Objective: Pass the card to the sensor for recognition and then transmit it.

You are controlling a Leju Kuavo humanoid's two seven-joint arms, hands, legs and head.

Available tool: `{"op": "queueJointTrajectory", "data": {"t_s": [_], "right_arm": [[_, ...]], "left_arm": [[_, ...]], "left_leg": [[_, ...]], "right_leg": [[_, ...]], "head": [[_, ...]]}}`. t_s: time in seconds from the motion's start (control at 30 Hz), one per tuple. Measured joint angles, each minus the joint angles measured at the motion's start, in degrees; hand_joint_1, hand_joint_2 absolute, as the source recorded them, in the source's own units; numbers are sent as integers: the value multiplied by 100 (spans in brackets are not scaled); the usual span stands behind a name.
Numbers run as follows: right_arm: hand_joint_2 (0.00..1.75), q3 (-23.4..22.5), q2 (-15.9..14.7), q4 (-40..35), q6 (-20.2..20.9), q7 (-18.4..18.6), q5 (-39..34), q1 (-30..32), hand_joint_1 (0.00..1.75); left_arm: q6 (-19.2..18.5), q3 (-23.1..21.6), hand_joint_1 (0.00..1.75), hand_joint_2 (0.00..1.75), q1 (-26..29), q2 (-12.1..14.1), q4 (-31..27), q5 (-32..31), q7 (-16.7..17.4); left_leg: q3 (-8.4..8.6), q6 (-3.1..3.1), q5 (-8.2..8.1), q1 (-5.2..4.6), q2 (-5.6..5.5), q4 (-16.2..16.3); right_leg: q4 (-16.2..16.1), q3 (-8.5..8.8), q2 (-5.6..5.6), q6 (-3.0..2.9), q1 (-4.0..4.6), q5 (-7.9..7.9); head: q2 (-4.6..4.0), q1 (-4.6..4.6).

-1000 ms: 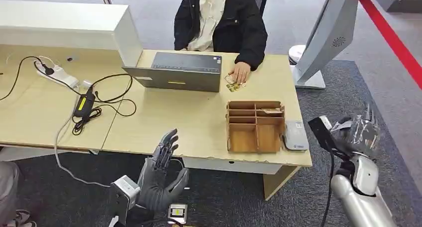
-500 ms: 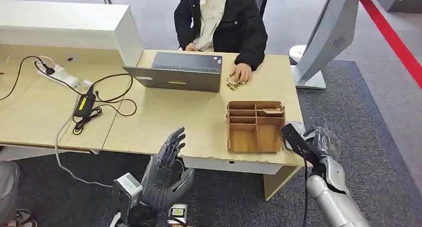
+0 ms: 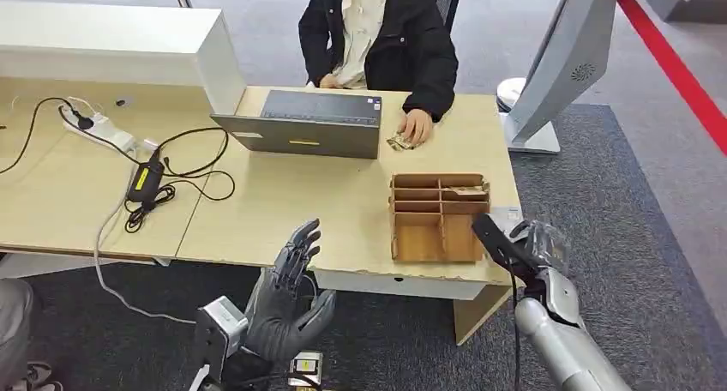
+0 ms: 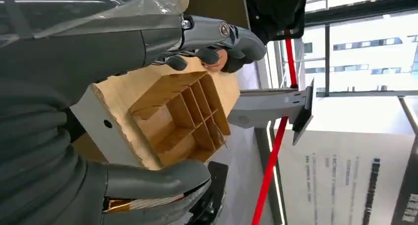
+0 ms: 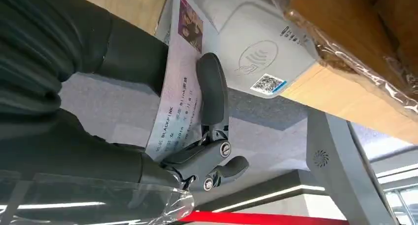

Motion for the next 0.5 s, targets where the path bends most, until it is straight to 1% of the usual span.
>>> {"op": "queueJointTrajectory", "data": {"t_s": [0.17,0.27,0.5], "right_arm": [[175,42,33,155,-22,-70,-74,-86,175],[175,105,59,286,-102,-144,-179,-141,175],[175,212,83,439,-166,-179,-282,-220,175]], "left_arm": [[29,2,0,175,25,0,0,-28,15],[39,2,0,175,39,2,0,-31,24],[48,4,0,175,42,4,0,-33,28]], "left_leg": [[7,-1,1,0,2,0],[13,0,1,0,3,0],[17,0,2,0,3,0]], "right_leg": [[0,6,1,-2,0,2],[-1,12,1,-2,0,2],[0,16,1,-2,0,2]], "head": [[0,0],[0,0],[0,0]]}}
